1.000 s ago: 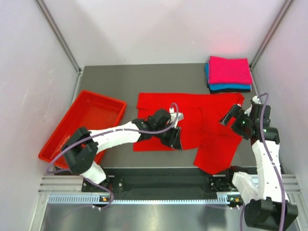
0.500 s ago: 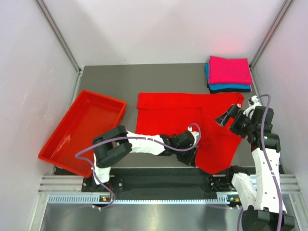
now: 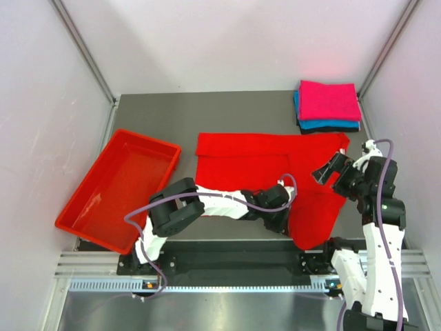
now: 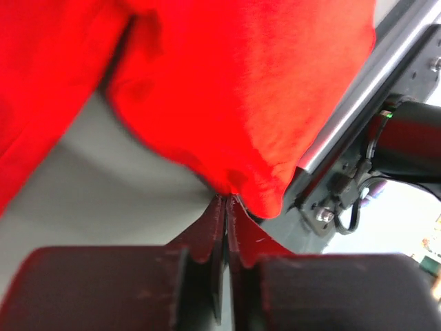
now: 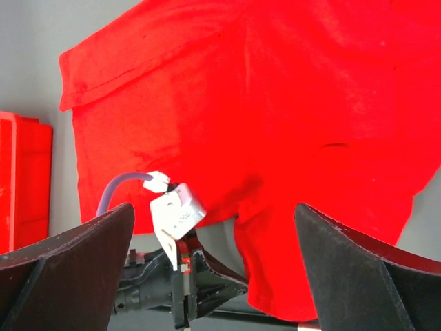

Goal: Fold and stack the t-shirts
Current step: Fold the tshirt

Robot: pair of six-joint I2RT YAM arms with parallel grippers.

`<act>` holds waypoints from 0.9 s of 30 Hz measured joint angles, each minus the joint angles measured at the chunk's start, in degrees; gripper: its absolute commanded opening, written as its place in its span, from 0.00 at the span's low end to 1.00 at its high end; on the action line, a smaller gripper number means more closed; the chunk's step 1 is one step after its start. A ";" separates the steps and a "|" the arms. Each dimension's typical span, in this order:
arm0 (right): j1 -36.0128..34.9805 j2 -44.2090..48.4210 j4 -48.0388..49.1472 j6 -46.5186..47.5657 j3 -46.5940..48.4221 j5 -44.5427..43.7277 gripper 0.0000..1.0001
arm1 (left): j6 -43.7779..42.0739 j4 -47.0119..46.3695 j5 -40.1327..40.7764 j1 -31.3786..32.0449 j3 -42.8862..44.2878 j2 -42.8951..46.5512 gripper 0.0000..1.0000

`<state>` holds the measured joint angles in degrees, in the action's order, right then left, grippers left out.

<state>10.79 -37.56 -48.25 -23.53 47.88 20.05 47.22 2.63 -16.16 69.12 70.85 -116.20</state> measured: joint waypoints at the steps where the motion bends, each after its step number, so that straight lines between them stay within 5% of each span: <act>1: 0.00 0.09 -0.26 0.00 0.20 -0.48 1.00 | 0.28 0.13 -0.92 -0.09 0.68 -0.50 0.00; 9: 0.00 0.24 -2.36 1.36 -0.26 -5.70 0.84 | 9.79 -7.87 -10.64 -6.32 3.17 -0.94 0.00; 13: -0.09 -2.08 -2.40 2.56 -3.17 -6.51 0.69 | 14.97 -13.99 -13.84 -12.41 5.27 -1.38 0.00; 27: -7.76 -2.60 0.35 -7.45 -11.26 -13.09 0.72 | 28.48 -31.45 -20.11 -21.84 8.02 -11.65 0.00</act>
<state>3.03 -40.16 -47.90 -30.98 36.62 6.96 75.70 -28.82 -36.27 47.29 78.87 -127.85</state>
